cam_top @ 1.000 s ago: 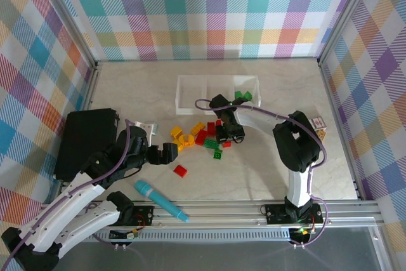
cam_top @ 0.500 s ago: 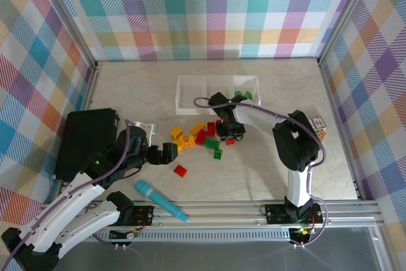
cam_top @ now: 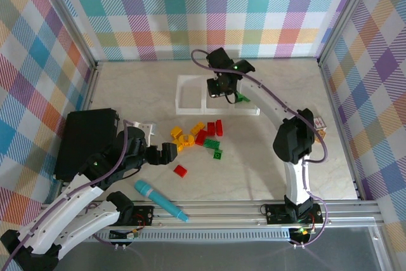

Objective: Sort the legos into containers by color
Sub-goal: Pick up the lego from the center of the table, then place the lego in the container.

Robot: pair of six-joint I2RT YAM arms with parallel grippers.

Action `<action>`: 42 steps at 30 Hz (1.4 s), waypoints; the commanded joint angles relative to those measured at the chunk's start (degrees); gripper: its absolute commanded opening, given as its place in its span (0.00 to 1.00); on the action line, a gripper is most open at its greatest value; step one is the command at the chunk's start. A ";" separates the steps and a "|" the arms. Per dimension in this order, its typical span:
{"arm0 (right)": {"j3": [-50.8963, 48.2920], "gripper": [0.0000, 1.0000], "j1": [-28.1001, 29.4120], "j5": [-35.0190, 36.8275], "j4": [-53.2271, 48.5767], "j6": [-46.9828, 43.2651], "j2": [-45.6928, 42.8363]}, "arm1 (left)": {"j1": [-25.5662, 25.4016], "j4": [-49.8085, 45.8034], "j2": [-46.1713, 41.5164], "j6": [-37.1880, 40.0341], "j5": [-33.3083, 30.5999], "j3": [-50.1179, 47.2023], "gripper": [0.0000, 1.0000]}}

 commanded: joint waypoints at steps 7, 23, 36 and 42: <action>11.63 0.29 -3.96 -4.58 -4.06 -2.96 13.29 | -0.79 1.23 -0.43 -0.62 1.19 -0.88 1.00; 12.68 0.42 -4.33 -6.25 -2.14 -2.73 19.05 | -0.80 1.49 0.27 -0.57 1.24 -0.98 1.00; 9.25 0.54 -4.08 -6.64 -3.08 -0.43 11.83 | -0.76 1.59 0.63 -0.55 1.28 -0.98 1.00; -3.24 0.54 -3.27 -7.07 1.25 3.63 2.41 | -0.75 1.75 0.66 -0.61 1.46 -0.97 1.00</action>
